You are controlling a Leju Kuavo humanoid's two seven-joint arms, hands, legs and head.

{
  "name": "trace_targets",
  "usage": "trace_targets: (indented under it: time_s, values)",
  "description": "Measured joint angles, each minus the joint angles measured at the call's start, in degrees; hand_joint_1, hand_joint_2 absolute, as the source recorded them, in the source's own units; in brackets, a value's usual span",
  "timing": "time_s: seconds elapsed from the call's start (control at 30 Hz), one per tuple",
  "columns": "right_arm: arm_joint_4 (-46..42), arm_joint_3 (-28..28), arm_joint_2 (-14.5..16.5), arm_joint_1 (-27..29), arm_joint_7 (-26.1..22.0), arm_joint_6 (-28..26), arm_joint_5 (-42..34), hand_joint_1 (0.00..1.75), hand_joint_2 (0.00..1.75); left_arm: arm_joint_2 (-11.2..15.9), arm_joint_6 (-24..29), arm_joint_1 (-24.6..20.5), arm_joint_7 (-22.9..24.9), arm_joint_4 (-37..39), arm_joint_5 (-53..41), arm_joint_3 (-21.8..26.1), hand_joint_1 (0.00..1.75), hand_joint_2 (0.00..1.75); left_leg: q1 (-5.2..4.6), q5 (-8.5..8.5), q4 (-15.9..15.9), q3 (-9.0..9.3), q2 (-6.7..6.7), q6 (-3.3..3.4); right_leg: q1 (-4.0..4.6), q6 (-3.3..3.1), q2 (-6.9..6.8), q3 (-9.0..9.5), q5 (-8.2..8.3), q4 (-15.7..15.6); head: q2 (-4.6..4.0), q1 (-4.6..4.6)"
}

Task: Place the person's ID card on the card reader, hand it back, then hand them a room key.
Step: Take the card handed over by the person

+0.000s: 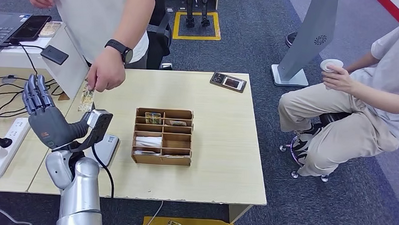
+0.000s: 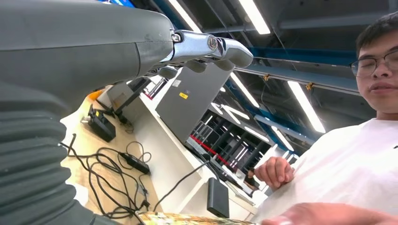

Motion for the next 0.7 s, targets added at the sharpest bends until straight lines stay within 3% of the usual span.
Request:
trace_targets:
  time_s: [0.37,0.5,0.7]
  values:
    - [-0.08,-0.20,0.10,0.01,-0.49,-0.11,0.00,0.00,0.00,0.01,0.01,-0.02,-8.38,0.58,8.66,0.16,0.03,1.75,0.00,0.00,0.00,-0.01,0.00,0.00,0.00,0.00,0.00,0.00,0.00,0.00,0.00,0.01]
    - [-0.15,-0.20,0.17,-0.01,-0.75,-0.15,0.00,0.00,0.00,0.00,0.01,-0.02,-10.69,0.58,11.50,0.26,1.74,1.75,0.00,0.00,0.00,-0.01,0.00,0.00,0.00,0.00,0.00,0.00,0.00,0.00,0.00,0.02]
    - [-0.15,-0.20,0.20,-0.02,-0.78,-0.26,0.00,0.00,0.00,0.00,0.00,-0.02,-11.48,0.58,13.67,0.26,1.75,1.75,0.00,0.00,0.00,-0.01,0.02,0.00,0.00,0.00,0.03,-0.01,0.00,0.00,0.00,0.01]
